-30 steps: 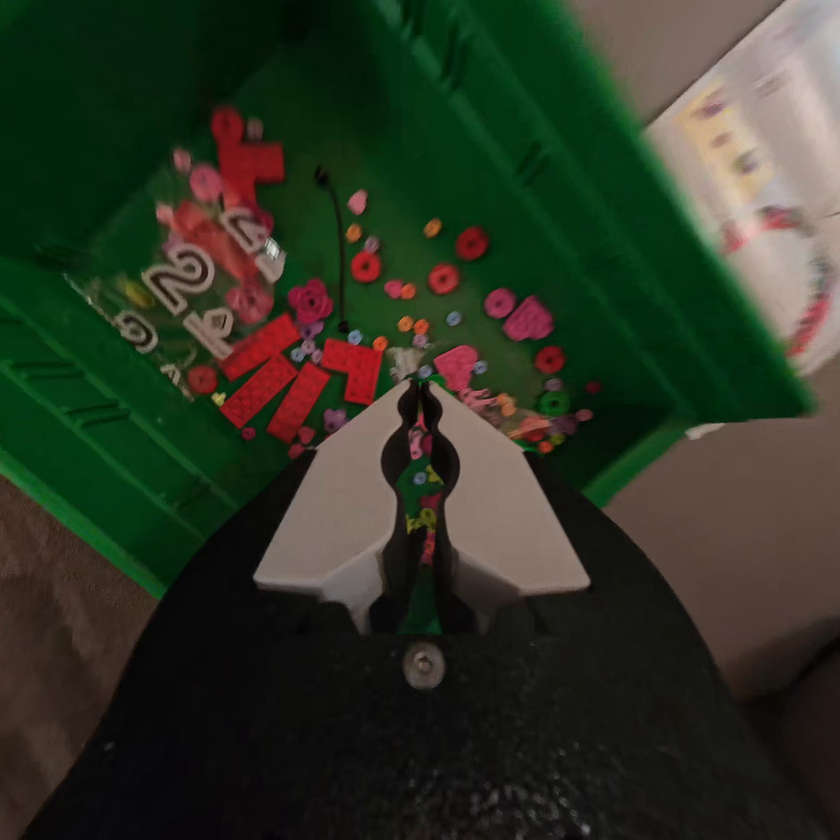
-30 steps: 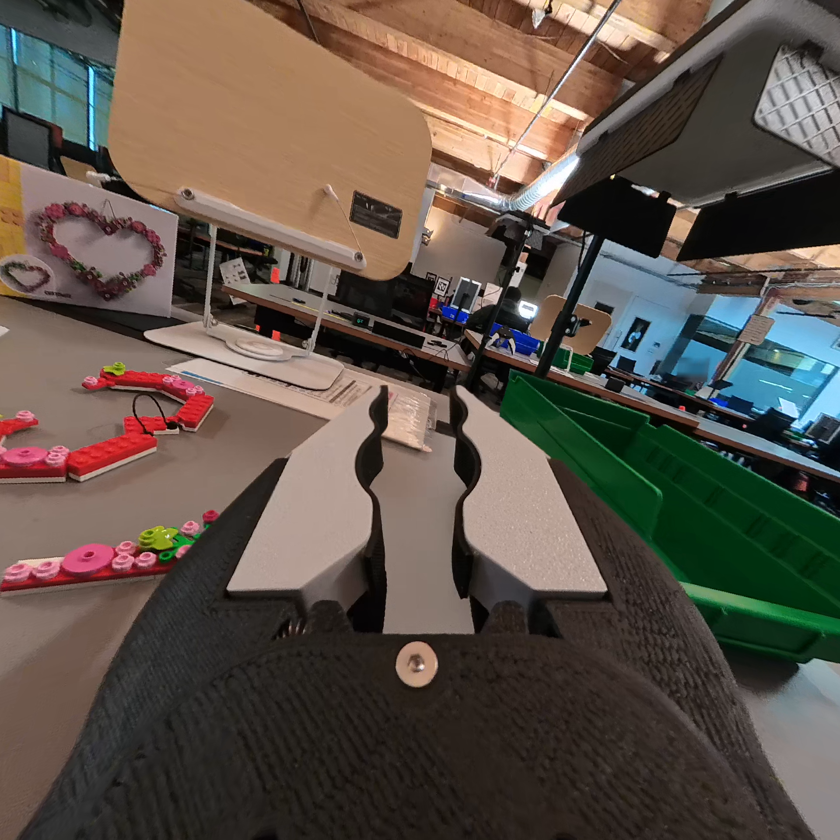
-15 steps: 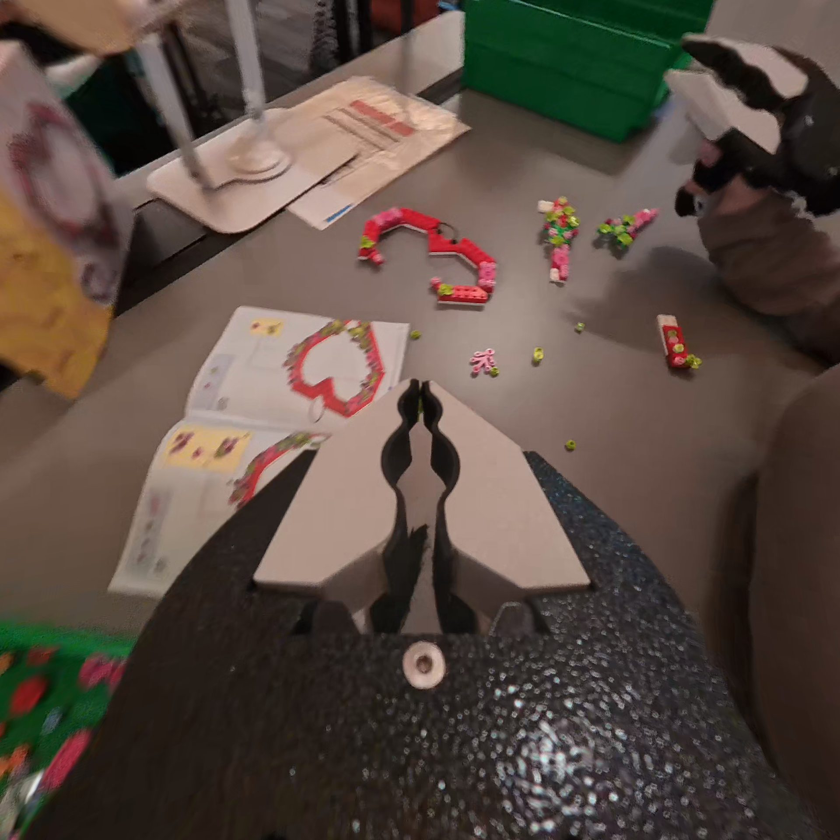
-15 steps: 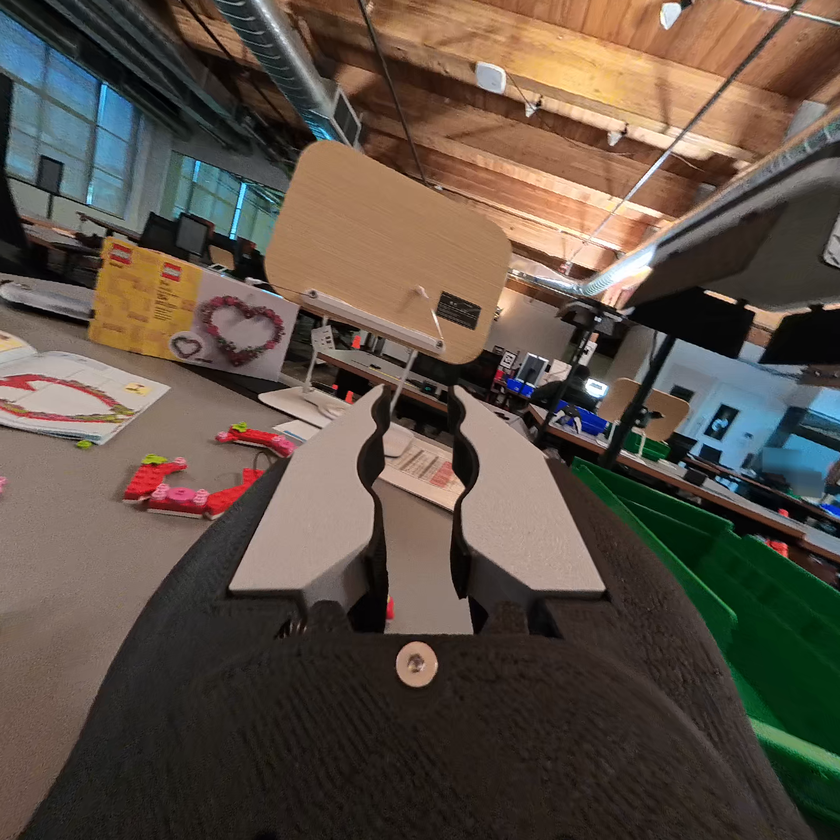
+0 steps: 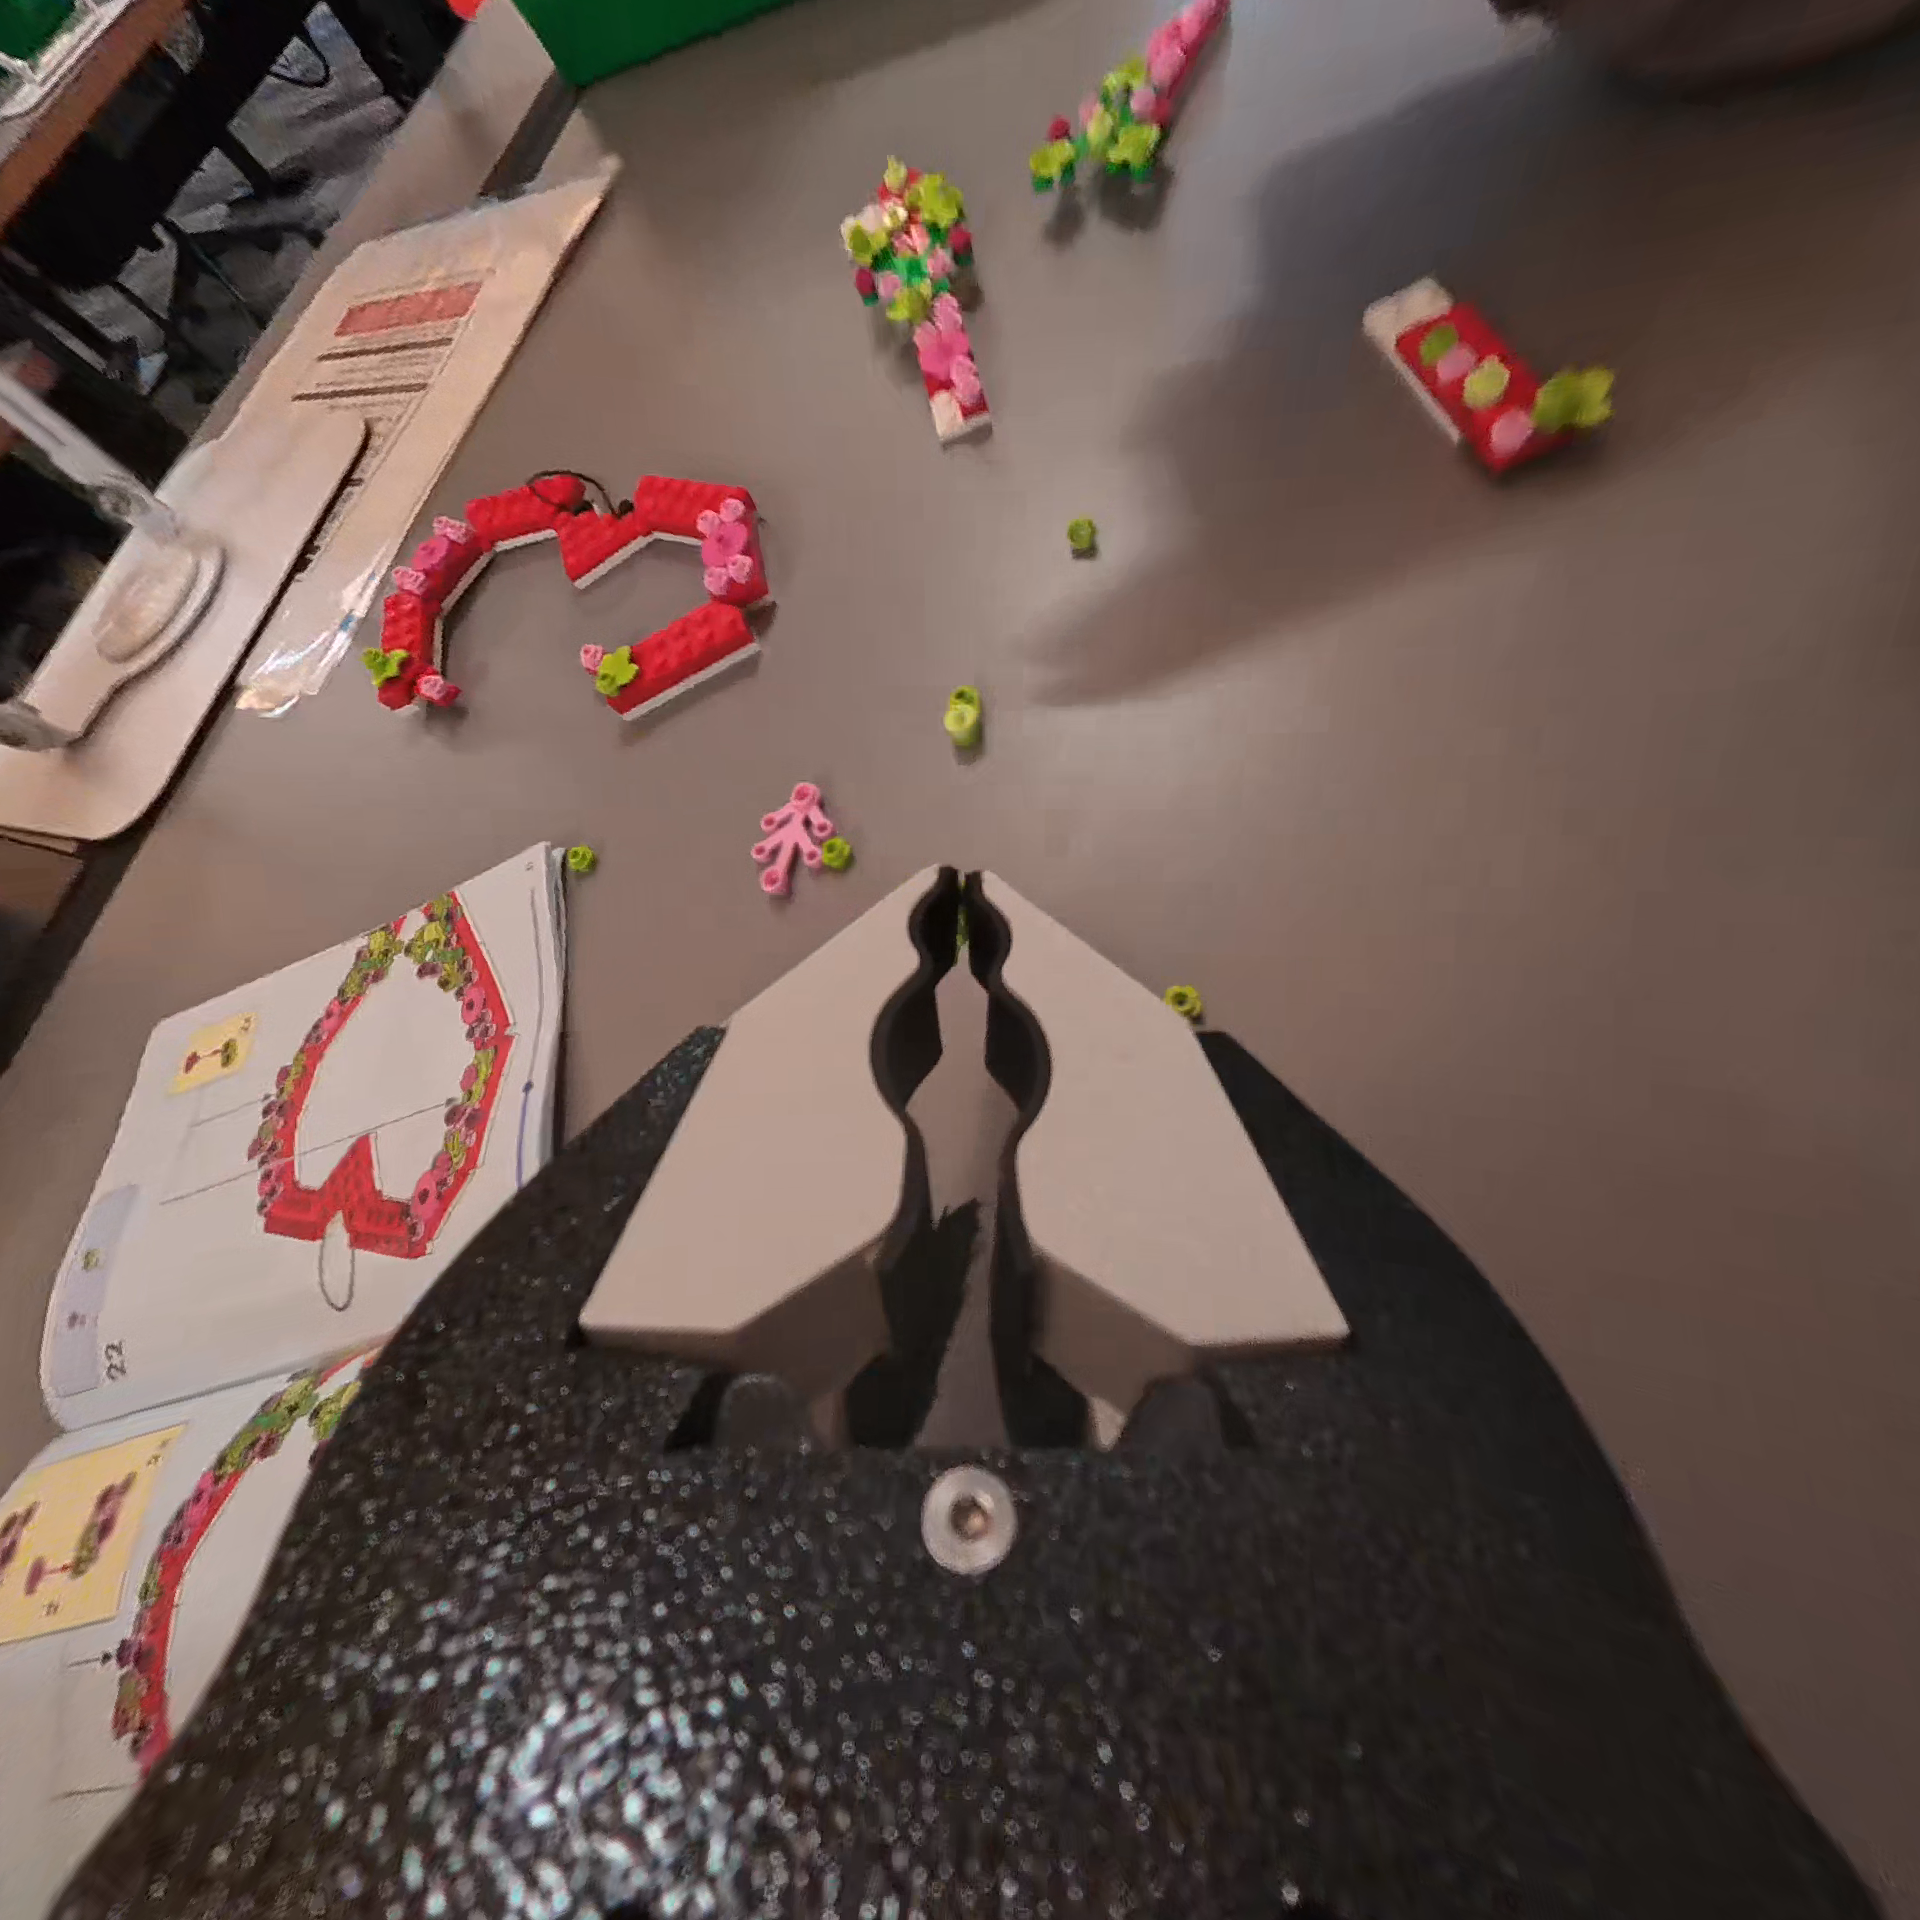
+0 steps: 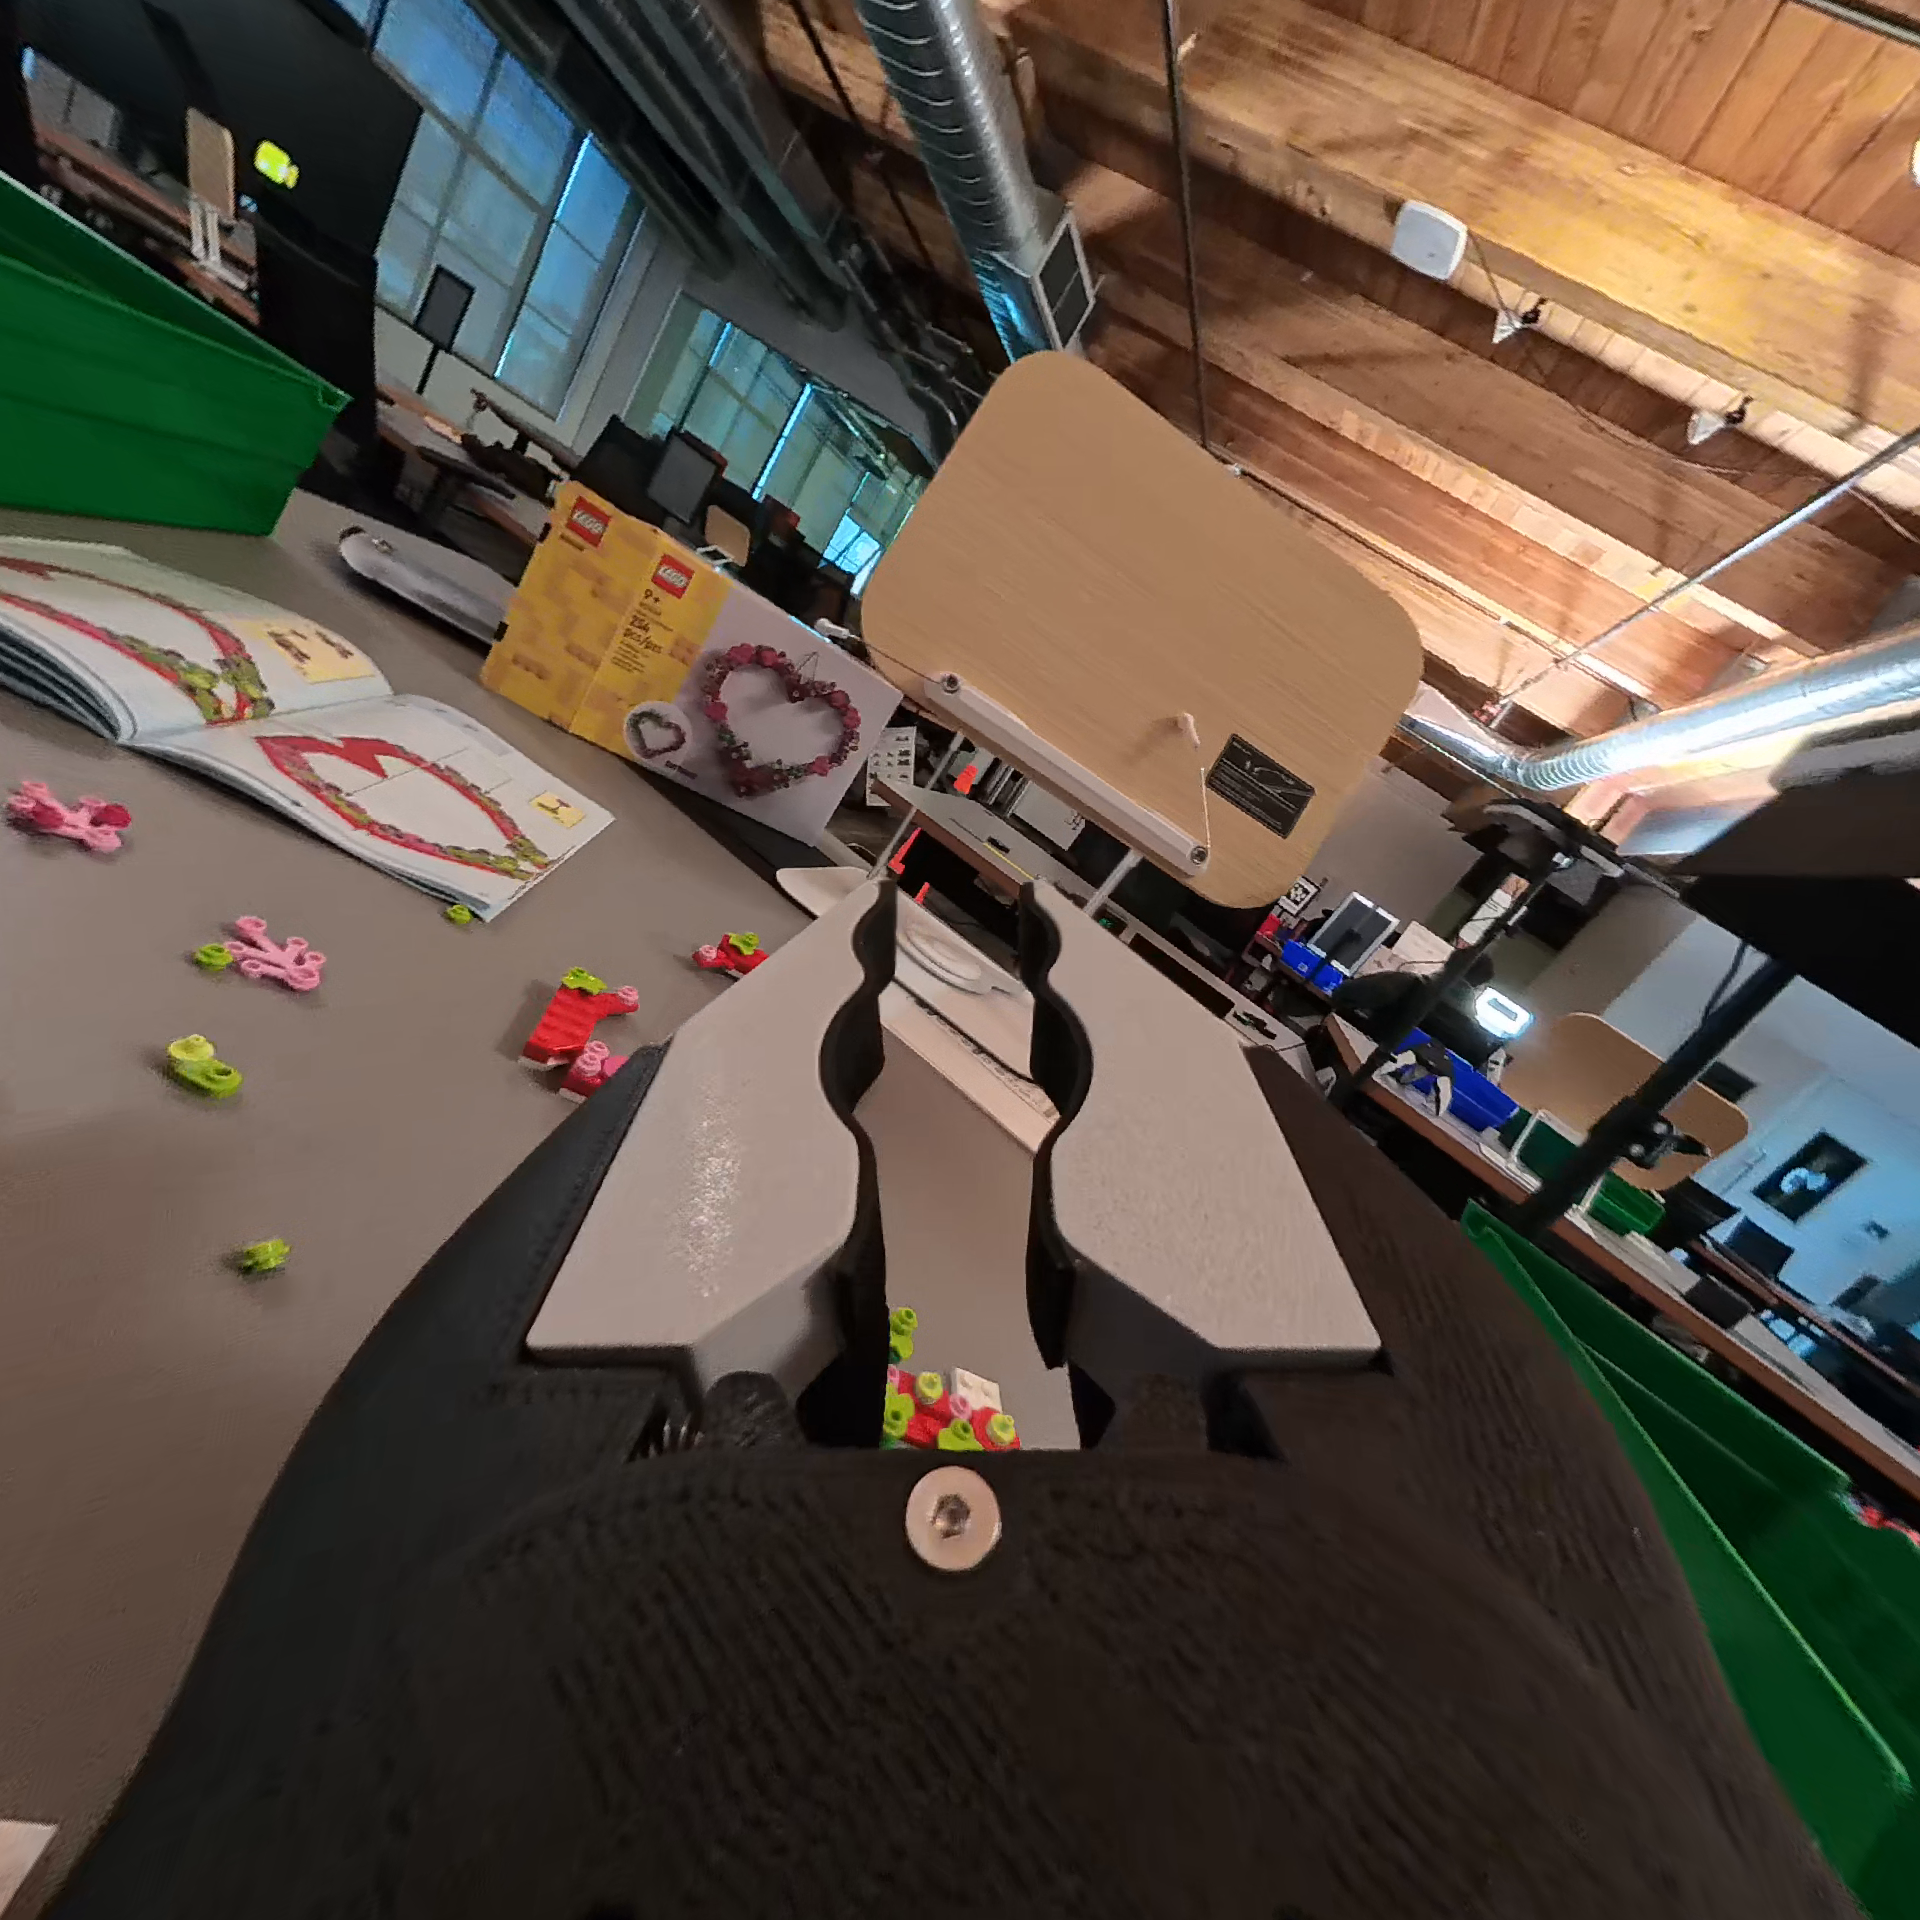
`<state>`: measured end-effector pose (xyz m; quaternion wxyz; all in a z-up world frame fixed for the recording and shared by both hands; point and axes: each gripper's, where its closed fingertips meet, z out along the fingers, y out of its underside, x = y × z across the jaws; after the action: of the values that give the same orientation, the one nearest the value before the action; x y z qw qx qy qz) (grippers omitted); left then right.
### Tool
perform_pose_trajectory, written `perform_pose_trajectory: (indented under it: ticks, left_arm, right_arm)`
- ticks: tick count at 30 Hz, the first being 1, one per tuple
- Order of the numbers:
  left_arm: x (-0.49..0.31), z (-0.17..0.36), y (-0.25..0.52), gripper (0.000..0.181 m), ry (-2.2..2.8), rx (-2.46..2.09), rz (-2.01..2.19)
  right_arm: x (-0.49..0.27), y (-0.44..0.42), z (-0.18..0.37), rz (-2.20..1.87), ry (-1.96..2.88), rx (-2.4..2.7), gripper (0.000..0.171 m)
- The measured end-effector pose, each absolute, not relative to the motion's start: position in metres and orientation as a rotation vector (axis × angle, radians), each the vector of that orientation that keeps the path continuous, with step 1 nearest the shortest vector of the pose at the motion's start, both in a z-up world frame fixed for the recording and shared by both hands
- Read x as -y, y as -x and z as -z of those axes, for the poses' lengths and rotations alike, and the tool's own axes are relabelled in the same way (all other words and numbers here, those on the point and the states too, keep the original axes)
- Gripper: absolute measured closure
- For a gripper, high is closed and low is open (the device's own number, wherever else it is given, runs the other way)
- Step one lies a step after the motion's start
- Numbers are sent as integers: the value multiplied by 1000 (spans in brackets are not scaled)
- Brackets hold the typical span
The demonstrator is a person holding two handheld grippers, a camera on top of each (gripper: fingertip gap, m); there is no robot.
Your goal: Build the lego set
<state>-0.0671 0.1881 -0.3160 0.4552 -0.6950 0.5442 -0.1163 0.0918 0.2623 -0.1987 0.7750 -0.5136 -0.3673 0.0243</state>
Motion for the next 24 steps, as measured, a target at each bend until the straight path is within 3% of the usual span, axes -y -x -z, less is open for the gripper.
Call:
perform_pose_trajectory:
  ticks: [13, 24]
  left_arm:
    - [-187, 342, 77, 180, 1803, -1409, 201]
    - [-182, 320, 88, 151, 1850, -1209, 472]
  right_arm:
    - [-261, -82, 206, -90, 1129, 838, 149]
    - [-260, -75, 214, -117, 1146, 889, 148]
